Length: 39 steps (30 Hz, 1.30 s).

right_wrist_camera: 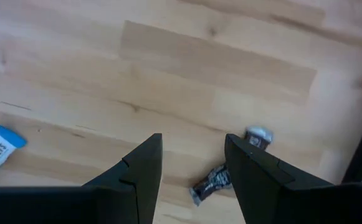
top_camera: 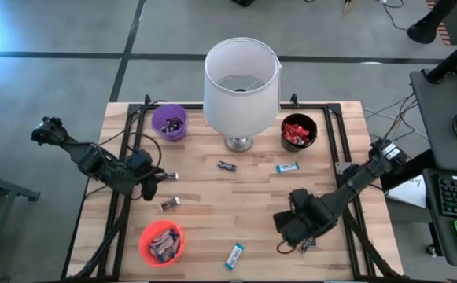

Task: Organize candy in baskets
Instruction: Put the brown chocolate bar into the purple bucket

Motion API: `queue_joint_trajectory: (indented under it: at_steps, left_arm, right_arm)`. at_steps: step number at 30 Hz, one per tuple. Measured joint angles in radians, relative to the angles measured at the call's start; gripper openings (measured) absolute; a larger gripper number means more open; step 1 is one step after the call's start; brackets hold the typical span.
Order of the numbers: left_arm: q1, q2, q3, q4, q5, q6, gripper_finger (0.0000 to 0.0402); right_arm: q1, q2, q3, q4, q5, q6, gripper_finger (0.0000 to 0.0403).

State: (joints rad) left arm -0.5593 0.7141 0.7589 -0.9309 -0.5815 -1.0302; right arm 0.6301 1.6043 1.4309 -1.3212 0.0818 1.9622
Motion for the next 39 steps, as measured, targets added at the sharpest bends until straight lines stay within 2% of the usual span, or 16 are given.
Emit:
queue_joint_trajectory:
  at_steps: [4,12,19,29,35,39]
  left_arm:
    - [0.001,-0.013,0.052,-0.062,-0.049,0.0,0.013]
    - [0.001,0.002,0.237,-0.261,-0.092,0.009,0.013]
    - [0.001,-0.016,0.293,-0.33,-0.117,0.122,0.013]
    - [0.0,-0.077,0.293,-0.393,-0.109,0.147,0.013]
    - [0.0,-0.098,0.293,-0.395,-0.108,0.154,0.013]
    - [0.0,-0.101,0.293,-0.395,-0.103,0.154,0.013]
  right_arm:
    - [0.061,0.0,-0.028,0.01,0.027,0.146,0.0164]
    - [0.14,0.011,-0.08,0.061,0.05,0.3,0.0164]
    - [0.147,0.085,-0.086,0.113,0.049,0.302,0.0164]
    - [0.147,0.184,-0.086,0.297,-0.006,0.319,0.0164]
    - [0.142,0.214,-0.065,0.316,-0.003,0.305,0.0164]
    - [0.14,0.212,-0.047,0.345,-0.002,0.191,0.0164]
